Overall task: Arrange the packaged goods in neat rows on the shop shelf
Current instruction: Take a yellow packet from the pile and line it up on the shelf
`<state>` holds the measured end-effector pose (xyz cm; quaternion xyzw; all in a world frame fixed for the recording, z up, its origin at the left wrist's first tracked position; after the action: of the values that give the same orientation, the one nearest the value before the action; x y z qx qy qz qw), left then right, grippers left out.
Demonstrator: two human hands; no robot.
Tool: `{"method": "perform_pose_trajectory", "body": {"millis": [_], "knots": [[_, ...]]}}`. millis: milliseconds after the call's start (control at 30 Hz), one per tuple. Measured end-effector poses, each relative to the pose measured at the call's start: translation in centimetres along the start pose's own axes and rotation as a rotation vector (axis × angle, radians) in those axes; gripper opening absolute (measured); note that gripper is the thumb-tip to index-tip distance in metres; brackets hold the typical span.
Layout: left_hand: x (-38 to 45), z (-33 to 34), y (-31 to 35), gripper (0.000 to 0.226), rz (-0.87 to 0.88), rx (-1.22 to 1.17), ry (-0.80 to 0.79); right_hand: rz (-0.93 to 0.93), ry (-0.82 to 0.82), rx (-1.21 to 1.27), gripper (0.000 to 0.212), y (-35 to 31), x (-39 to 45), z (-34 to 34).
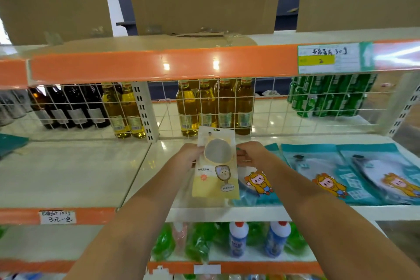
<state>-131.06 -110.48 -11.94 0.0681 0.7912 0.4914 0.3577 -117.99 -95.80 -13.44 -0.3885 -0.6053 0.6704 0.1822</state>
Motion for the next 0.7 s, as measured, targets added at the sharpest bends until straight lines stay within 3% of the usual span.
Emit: {"method": "perform_pose_trajectory", "body": {"millis": [100,300,433,700], "knots": [[0.6,-0.4,-0.1,0.031,-0.016,-0.086,0.009,-0.008,0.016,-0.027,0.009,-0.8,0.1,-1.4],[1.8,-1.5,-1.1,0.03,-0.024,-0.103,0.049,-0.045,0.031,-0.135,0.023,-0.8,0.7,-3.1],[2.9,-3.0,-1.7,0.016,-0.04,0.063,0.136,-0.061,0.034,-0.183,0.024,-0.5,0.8,-3.3],[3.7,-3.5,-2.5,0.021,-0.059,0.326,0.22,-0.077,0.023,-0.269,0.025,-0.4,0.9,-2.9]]}}
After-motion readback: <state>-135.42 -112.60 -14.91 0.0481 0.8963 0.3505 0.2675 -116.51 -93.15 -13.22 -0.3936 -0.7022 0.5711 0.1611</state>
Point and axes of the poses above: each hand's wrist, its own x-axis towards the middle knuckle, its own z-axis out of the palm, y = z × x, the point moved 6 cm from there along x, towards the middle knuckle, and after that the axes turned 8 degrees about -z, right-handed, at the moved point
